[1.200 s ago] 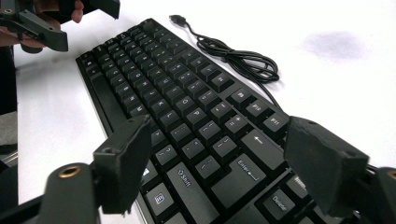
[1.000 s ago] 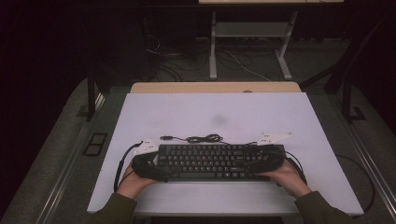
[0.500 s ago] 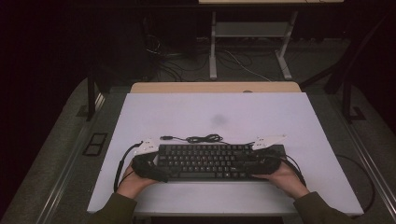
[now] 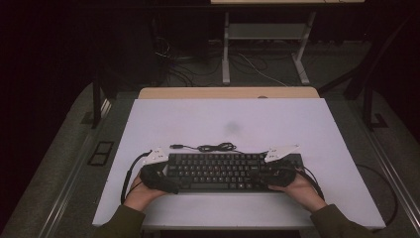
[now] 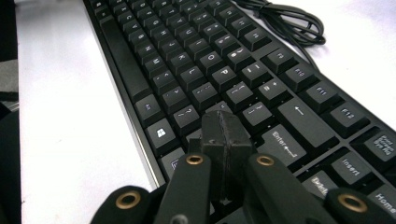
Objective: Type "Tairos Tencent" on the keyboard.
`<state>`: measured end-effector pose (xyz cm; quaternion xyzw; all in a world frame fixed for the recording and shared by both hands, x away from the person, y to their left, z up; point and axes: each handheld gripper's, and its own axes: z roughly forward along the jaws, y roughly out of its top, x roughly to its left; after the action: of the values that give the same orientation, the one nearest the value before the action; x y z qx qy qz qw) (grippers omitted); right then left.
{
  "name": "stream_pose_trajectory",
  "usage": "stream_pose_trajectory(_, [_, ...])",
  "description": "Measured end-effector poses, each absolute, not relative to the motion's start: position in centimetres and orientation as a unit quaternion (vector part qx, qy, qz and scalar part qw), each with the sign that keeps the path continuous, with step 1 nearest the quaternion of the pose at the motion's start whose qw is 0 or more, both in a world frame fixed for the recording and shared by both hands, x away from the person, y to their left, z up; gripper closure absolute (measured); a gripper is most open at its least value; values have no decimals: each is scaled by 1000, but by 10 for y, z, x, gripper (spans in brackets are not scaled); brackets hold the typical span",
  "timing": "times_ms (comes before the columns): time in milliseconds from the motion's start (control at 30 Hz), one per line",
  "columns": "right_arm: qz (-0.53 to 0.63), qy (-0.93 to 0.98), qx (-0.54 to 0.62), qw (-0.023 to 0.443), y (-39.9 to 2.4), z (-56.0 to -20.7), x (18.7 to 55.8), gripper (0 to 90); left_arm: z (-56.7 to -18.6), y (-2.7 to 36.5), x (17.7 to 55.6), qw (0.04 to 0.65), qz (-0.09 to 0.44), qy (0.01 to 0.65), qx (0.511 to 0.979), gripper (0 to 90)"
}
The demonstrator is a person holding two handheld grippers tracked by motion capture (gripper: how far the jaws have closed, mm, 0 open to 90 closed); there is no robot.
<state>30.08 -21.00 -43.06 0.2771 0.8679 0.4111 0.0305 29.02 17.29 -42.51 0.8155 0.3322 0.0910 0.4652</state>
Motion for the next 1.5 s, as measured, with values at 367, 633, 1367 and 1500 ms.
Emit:
stream_pose_trajectory(367, [395,878,268,33,-207,-434,300,892,-425,172,291,466,91,331,815,0])
stream_pose_trajectory(633, [389,881,265,34,-206,-436,300,892,-424,167,293,469,87,329,815,0])
stream_pose_trajectory(1367, [390,881,265,33,-206,-437,300,892,-423,153,306,477,75,338,808,141])
stream_pose_trajectory(1500, [390,881,265,34,-206,-437,300,892,-424,149,309,474,71,336,811,194])
